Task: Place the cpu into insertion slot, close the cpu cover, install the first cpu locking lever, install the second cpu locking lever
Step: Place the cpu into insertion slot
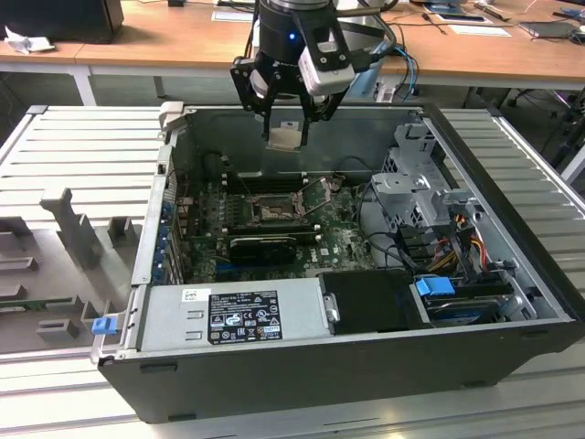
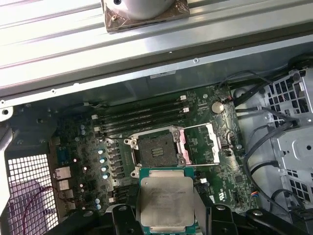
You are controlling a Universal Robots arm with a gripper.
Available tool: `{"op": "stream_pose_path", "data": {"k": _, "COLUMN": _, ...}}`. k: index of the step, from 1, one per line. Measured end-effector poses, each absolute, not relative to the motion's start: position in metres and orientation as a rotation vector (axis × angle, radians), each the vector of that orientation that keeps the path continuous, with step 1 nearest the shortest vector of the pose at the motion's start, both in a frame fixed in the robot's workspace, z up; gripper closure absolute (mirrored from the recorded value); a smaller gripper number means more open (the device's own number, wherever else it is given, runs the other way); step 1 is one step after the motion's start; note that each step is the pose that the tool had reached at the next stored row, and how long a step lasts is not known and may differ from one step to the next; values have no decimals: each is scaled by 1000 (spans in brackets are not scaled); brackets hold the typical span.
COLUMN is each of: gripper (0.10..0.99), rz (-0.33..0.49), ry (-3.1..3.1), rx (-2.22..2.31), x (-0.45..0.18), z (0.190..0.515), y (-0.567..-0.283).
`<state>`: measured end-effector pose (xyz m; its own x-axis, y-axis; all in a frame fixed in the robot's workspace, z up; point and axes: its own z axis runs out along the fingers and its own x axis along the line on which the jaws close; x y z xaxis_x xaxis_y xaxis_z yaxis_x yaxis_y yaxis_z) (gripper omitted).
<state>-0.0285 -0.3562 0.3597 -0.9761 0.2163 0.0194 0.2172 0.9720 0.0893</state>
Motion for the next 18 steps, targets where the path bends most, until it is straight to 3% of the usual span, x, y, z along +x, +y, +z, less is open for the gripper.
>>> {"op": "stream_pose_path", "data": {"k": 18, "gripper": 557, "rz": -142, "ry": -3097, "rx": -472, "x": -29, "z": 359, "y": -356}}
